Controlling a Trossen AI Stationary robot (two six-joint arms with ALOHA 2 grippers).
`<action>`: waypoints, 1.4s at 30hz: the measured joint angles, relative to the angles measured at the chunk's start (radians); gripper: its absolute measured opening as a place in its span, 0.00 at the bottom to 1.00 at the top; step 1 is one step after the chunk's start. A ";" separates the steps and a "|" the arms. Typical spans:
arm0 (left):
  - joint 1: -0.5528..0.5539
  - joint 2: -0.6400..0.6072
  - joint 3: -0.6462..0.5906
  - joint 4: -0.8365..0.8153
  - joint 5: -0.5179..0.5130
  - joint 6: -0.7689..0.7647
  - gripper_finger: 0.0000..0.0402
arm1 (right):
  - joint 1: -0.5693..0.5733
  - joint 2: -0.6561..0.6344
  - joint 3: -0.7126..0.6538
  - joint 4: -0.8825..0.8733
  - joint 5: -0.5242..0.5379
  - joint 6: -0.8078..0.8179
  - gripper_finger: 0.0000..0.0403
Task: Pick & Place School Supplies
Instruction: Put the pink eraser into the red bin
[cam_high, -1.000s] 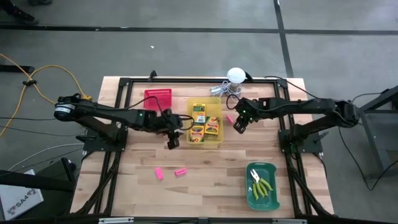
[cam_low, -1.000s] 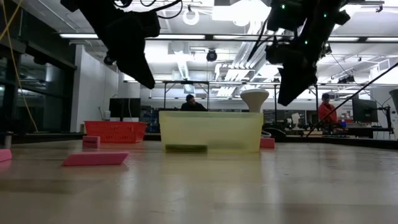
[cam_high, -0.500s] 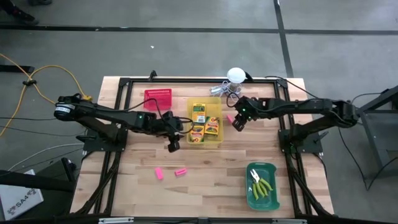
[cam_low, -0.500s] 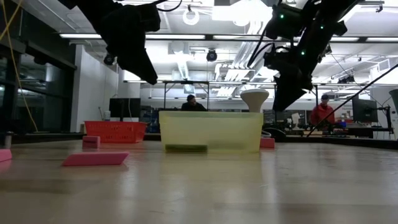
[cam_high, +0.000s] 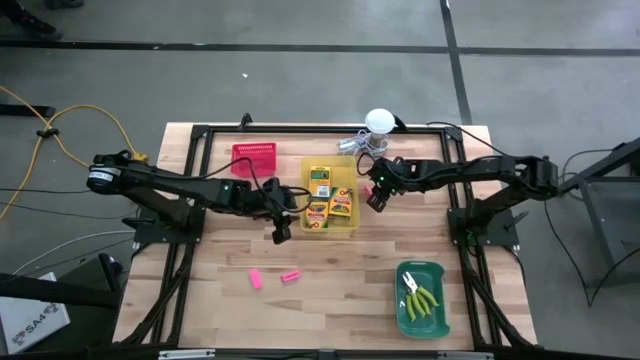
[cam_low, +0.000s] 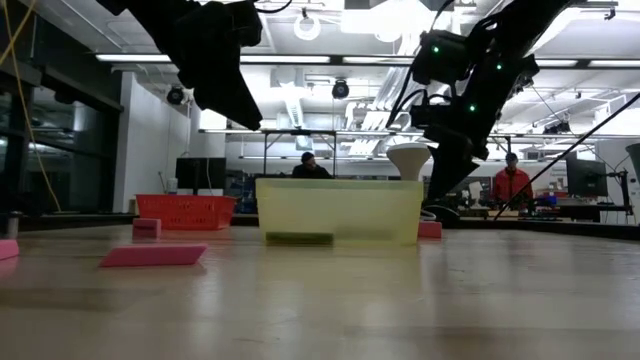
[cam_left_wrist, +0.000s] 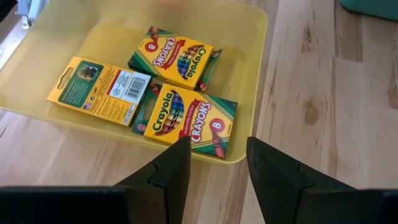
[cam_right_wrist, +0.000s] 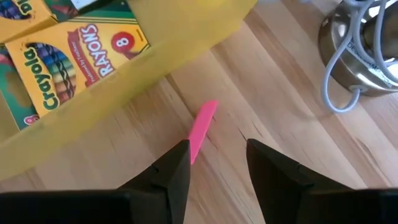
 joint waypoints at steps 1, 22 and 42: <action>0.000 0.000 0.000 0.000 -0.001 0.000 0.37 | 0.000 0.000 0.000 0.001 0.000 0.001 0.36; 0.000 0.000 0.000 -0.001 -0.001 0.001 0.37 | 0.003 0.000 0.000 0.000 -0.006 0.056 0.36; 0.000 0.000 0.000 -0.002 0.001 0.001 0.37 | 0.003 0.000 0.000 0.000 -0.018 0.075 0.47</action>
